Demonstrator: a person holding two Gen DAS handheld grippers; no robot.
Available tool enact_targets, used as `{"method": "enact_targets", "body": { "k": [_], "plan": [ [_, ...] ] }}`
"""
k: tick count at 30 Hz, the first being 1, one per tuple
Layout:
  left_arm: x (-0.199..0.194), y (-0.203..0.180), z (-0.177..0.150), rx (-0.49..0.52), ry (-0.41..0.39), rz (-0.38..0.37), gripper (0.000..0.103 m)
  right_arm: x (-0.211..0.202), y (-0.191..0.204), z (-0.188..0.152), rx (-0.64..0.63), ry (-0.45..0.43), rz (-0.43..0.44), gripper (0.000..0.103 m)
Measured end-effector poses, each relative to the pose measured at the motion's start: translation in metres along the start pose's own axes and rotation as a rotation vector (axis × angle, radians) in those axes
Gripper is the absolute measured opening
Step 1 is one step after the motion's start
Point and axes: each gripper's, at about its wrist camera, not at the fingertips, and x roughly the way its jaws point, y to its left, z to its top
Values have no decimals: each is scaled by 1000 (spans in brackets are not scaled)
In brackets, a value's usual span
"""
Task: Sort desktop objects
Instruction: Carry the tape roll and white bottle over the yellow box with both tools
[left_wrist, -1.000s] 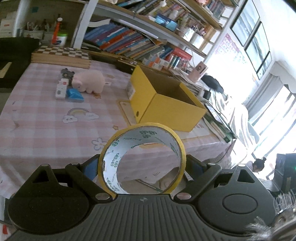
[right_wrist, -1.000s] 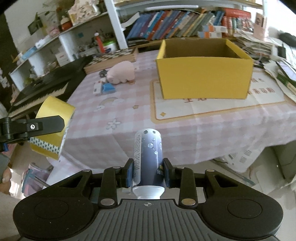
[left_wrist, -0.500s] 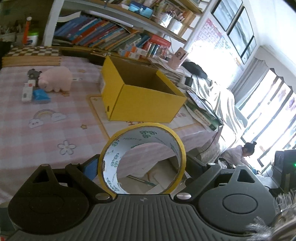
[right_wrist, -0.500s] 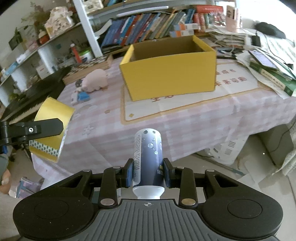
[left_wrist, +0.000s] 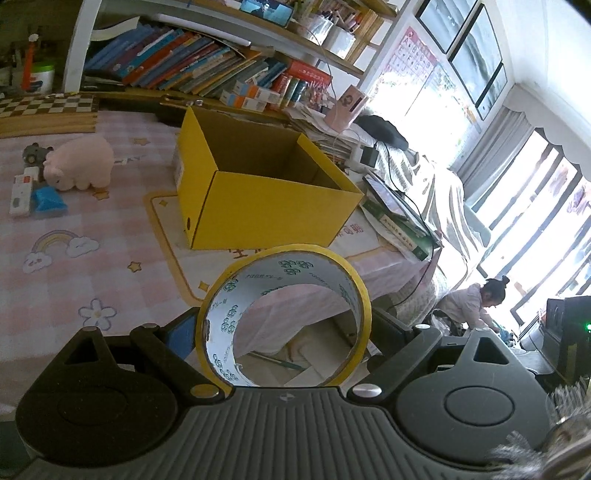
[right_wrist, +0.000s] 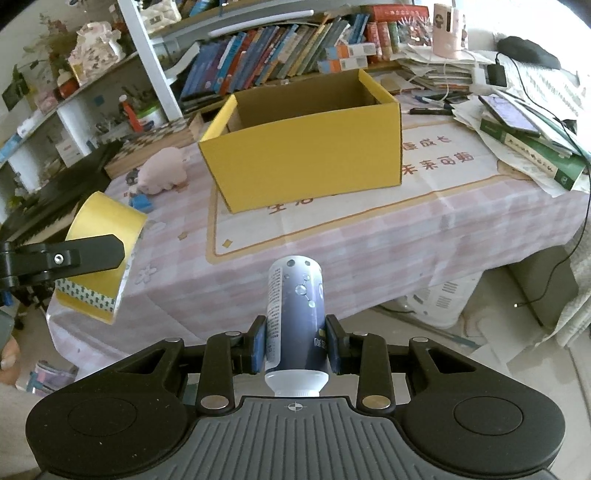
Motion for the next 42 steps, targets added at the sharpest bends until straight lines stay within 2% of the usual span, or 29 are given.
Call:
{"method": "enact_targets", "body": {
  "k": [8, 16, 27, 37, 42],
  "plan": [
    [20, -8, 16, 9, 4, 1, 94, 10, -17, 19, 7, 6, 4, 32],
    [41, -19, 44, 30, -25, 8, 94, 19, -34, 46, 1, -10, 13, 32],
    [64, -35, 91, 71, -117, 20, 94, 25, -52, 99, -51, -85, 42, 32],
    [84, -45, 134, 142, -196, 94, 94, 34, -59, 161, -147, -182, 100, 32],
    [104, -45, 149, 200, -204, 151, 94, 51, -63, 187, -188, -191, 121, 32]
  ]
}}
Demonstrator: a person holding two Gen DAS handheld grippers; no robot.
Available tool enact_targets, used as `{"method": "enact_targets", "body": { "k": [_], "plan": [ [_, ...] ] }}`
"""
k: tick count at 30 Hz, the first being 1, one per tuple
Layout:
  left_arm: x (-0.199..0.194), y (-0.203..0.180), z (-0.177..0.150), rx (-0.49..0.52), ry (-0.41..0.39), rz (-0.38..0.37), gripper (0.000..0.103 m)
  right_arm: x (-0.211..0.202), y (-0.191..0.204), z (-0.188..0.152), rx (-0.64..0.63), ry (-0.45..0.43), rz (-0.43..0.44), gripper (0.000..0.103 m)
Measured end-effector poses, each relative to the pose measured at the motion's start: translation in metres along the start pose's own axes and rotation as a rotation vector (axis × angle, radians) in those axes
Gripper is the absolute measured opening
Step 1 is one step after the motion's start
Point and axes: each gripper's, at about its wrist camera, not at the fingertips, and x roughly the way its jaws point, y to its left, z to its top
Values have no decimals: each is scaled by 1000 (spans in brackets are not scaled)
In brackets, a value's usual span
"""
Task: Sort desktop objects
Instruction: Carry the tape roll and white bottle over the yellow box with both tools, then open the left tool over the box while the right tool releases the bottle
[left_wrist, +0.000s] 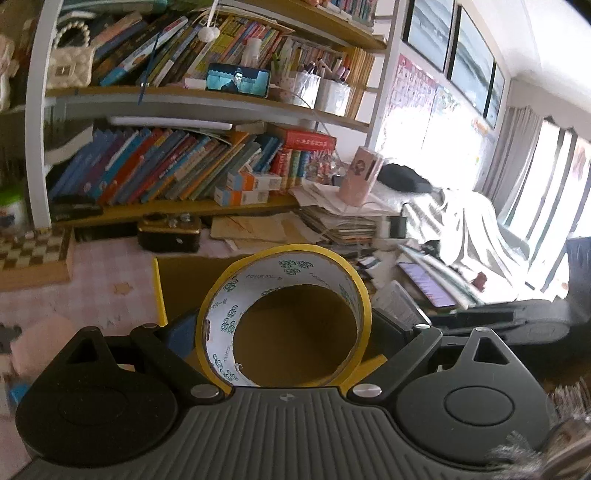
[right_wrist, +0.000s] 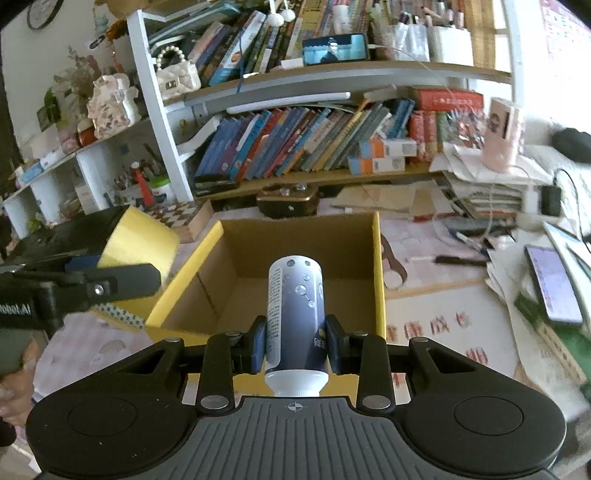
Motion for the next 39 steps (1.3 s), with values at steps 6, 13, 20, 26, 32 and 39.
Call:
{"method": "enact_targets", "body": {
  "k": [6, 13, 20, 26, 32, 39],
  "plan": [
    [40, 5, 7, 77, 44, 74, 94, 34, -11, 20, -47, 25, 33, 32],
    [91, 5, 4, 193, 150, 131, 94, 89, -11, 37, -143, 105, 36, 32],
    [130, 3, 7, 295, 233, 163, 94, 146, -16, 45, -226, 238, 41, 32],
    [156, 2, 5, 341, 296, 169, 94, 180, -8, 49, -348, 333, 34, 33],
    [171, 2, 3, 366, 358, 167, 94, 197, -3, 42, -453, 406, 37, 33],
    [175, 3, 4, 359, 399, 176, 95, 204, -2, 42, -455, 449, 52, 33]
  ]
}}
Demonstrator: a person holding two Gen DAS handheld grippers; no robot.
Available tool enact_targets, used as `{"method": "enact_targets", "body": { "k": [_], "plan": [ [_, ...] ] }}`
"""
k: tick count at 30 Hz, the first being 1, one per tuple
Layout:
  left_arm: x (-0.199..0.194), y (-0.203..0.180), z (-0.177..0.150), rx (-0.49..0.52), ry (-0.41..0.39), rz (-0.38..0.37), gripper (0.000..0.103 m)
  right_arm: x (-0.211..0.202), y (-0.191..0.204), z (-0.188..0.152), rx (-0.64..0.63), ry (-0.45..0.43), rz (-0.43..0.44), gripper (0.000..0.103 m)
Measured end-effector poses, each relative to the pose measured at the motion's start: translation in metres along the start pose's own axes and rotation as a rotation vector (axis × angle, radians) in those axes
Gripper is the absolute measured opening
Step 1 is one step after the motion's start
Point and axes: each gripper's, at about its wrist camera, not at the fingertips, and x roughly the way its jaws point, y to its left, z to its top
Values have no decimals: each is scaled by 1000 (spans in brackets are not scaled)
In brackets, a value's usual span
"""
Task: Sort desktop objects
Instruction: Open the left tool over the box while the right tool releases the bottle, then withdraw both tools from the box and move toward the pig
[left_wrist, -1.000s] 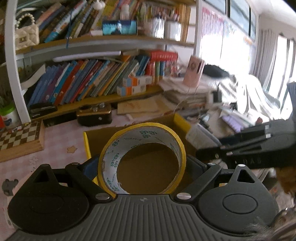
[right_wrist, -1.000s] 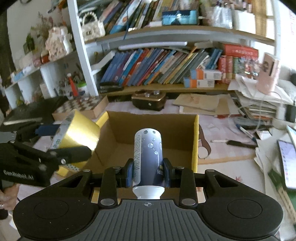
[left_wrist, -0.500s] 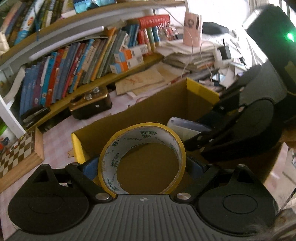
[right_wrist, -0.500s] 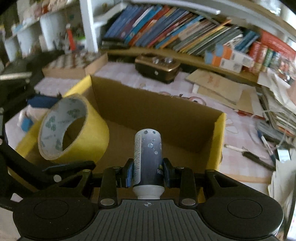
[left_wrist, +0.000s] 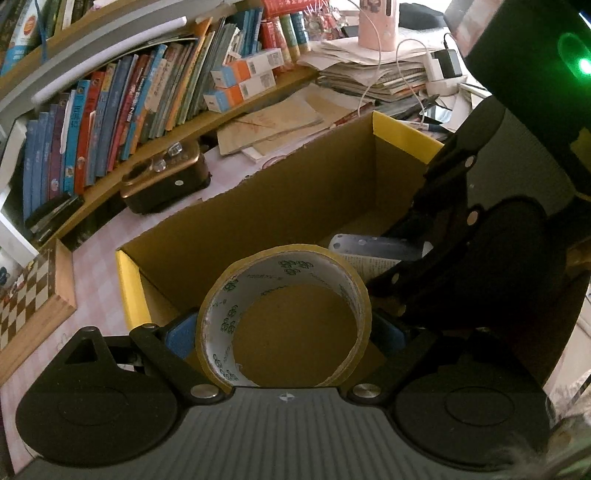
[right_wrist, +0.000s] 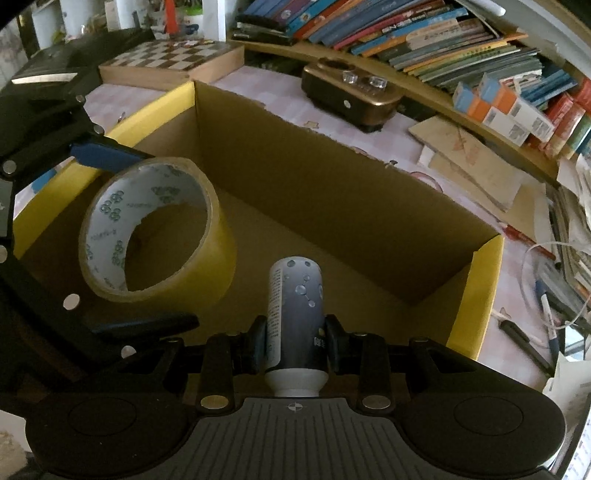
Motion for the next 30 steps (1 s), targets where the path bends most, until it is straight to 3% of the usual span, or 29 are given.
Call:
{"method": "enact_targets", "body": {
  "k": [5, 9, 19, 23, 29, 30],
  "plan": [
    [-6, 1, -3, -16, -25, 24, 98, -4, -2, -1, 13, -21, 3, 34],
    [-6, 1, -6, -36, 5, 3, 98, -6, -1, -3, -3, -31, -4, 33],
    [-8, -20, -9, -55, 52, -60, 98, -3, 4, -12, -165, -13, -43, 31],
    [-11, -22, -10, -63, 26, -31, 99, -4, 1, -15, -174, -20, -32, 32],
    [-37, -16, -16, -135, -78, 33, 103, -26, -6, -16, -57, -118, 27, 44],
    [-43, -14, -18, -153, -102, 44, 103, -32, -8, -17, -32, -140, 32, 53]
  ]
}}
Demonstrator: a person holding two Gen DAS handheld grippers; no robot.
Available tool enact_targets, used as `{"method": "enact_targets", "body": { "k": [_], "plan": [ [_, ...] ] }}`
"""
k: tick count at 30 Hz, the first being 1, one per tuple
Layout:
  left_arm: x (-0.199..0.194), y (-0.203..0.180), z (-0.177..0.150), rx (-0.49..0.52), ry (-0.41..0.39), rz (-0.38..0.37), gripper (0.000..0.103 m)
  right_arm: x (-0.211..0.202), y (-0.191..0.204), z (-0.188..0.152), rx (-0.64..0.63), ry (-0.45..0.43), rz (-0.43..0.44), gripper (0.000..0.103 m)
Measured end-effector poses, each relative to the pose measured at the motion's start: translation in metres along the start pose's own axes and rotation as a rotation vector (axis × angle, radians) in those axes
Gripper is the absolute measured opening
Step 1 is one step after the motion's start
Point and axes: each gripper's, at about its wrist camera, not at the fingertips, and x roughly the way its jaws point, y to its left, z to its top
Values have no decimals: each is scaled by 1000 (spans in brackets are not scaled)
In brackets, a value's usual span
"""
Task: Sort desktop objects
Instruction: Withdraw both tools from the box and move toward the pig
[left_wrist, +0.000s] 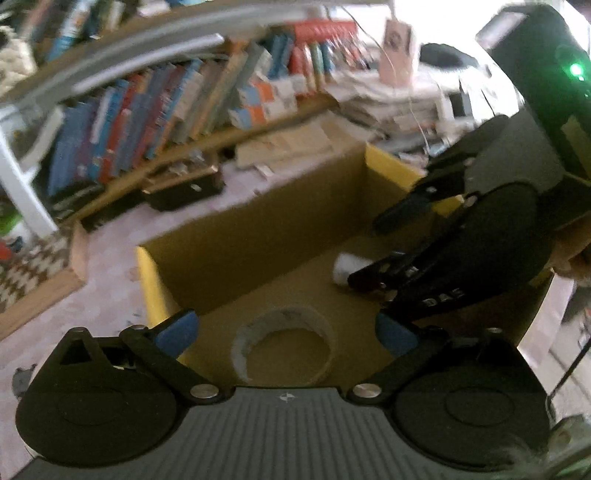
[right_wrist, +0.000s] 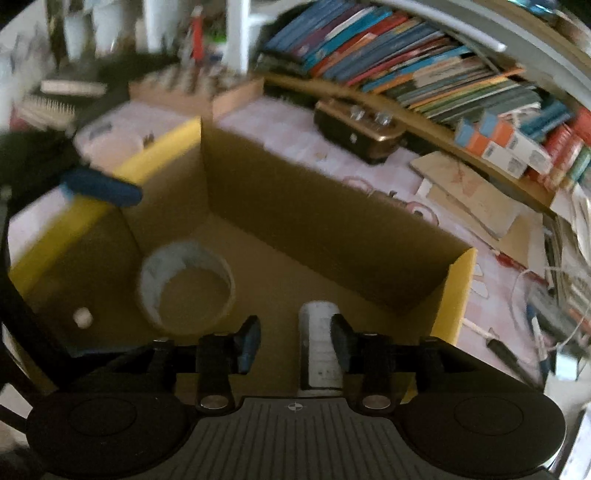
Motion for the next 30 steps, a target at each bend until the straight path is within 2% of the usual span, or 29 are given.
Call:
{"method": "enact_targets", "body": {
  "k": [1, 7, 11, 16, 22, 30],
  "plan": [
    [-6, 2, 0, -19, -25, 6, 103, -7, 0, 0, 24, -29, -4, 62],
    [-54, 19, -4, -117, -183, 54, 103, -54, 2, -5, 156, -211, -41, 64],
    [-88, 29, -10, -174, -286, 75, 103, -86, 10, -16, 241, -338, -130, 67],
    [-126, 38, -33, -223, -383, 103, 103, -119, 27, -37, 351, -446, -236, 71],
    [-151, 50, -67, -287, -408, 109, 103, -147, 55, -69, 452, -497, -338, 72],
    [-179, 60, -117, -304, -403, 97, 103, -158, 106, -100, 516, -494, -434, 73]
  ]
}}
